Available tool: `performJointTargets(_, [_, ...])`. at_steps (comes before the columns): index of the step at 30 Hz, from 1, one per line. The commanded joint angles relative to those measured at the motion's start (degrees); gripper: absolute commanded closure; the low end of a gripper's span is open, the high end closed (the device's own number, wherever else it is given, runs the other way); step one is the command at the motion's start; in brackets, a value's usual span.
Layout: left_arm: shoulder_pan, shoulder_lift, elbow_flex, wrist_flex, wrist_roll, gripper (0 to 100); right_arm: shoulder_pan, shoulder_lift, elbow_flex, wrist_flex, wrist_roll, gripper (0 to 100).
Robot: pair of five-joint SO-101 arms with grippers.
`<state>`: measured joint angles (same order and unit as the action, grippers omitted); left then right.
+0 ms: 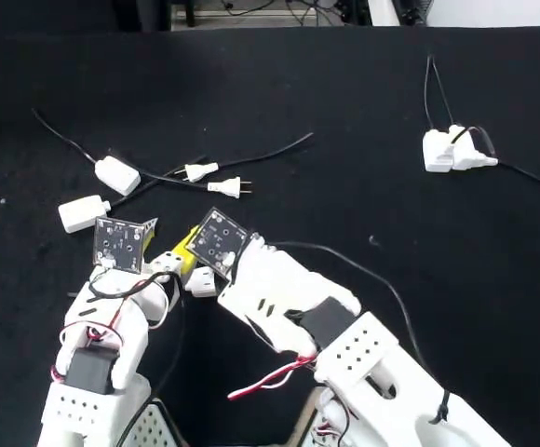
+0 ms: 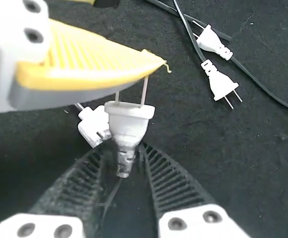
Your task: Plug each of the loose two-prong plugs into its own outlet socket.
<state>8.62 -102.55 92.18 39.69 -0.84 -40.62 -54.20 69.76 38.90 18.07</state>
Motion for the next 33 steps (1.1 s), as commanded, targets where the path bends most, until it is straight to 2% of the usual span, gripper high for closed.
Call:
performJointTargets(1, [0.8, 0.5, 0.0, 0.5, -0.4, 77, -2.2, -2.6, -1.6, 0.0, -0.9, 98.8])
performJointTargets(8, [0.8, 5.8, -1.1, -0.4, -1.8, 77, -2.1, -2.6, -2.7, 0.2, -1.2, 98.8])
performJointTargets(20, [0.8, 20.0, -4.5, -7.6, -1.6, 77, -1.8, -2.5, -4.9, 3.1, -1.2, 98.8])
performJointTargets(33, [0.9, 21.5, -4.5, -8.5, -1.6, 77, -1.9, -2.2, -2.4, 0.0, -1.2, 98.8])
